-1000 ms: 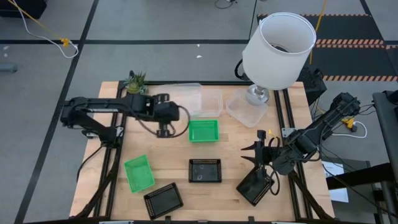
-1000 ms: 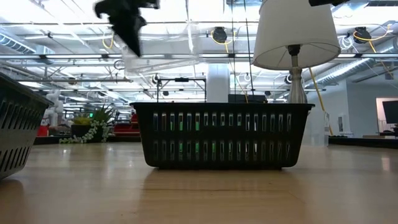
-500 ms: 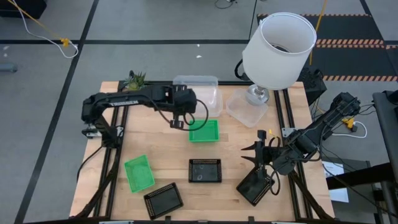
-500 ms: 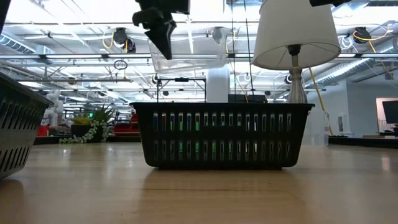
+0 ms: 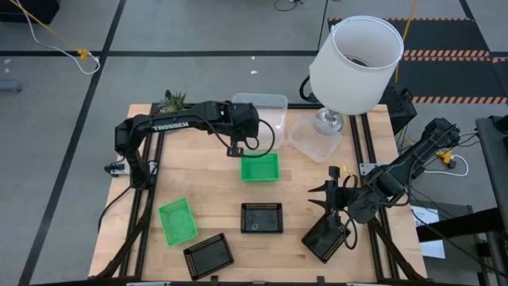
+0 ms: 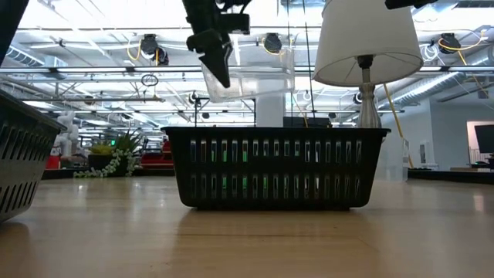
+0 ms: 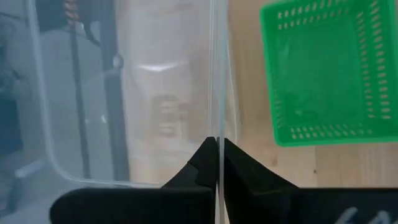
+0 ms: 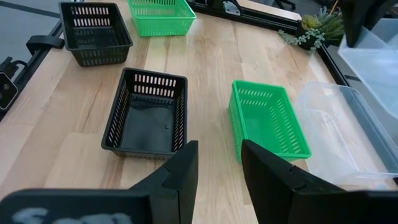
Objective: Stack baskets by color
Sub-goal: Stack the left transparent bin on top of the middle transparent bin
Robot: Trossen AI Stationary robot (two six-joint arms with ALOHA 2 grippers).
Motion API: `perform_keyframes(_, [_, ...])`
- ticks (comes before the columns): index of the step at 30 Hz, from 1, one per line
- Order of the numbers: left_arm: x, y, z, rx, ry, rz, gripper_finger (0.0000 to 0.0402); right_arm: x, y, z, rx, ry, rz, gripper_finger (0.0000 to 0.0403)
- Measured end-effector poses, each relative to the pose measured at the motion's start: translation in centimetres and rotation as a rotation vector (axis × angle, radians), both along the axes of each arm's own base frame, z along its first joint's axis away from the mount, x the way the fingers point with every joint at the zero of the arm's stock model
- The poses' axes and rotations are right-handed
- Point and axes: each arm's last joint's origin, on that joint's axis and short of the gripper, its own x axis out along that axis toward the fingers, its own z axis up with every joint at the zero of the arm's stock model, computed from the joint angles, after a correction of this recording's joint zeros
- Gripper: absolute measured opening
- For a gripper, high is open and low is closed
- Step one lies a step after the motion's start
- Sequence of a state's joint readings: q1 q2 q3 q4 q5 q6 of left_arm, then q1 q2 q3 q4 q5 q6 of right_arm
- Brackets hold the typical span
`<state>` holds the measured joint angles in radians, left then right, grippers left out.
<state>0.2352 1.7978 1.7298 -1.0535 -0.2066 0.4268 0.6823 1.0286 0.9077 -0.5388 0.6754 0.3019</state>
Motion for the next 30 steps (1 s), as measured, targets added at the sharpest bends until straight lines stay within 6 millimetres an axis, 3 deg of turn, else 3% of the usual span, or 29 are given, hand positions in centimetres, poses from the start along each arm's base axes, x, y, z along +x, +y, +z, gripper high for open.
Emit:
perform_keyframes(13, [1.8, 1.6, -3.1, -0.074, 0.027, 0.000, 0.0006, -0.1, 0.0, -0.1, -0.008, 0.010, 0.000, 0.0115])
perform_keyframes(30, [2.7, 2.7, -5.5, -0.150, 0.062, 0.023, 0.0017, -0.1, -0.1, -0.8, -0.016, 0.019, -0.001, 0.0115])
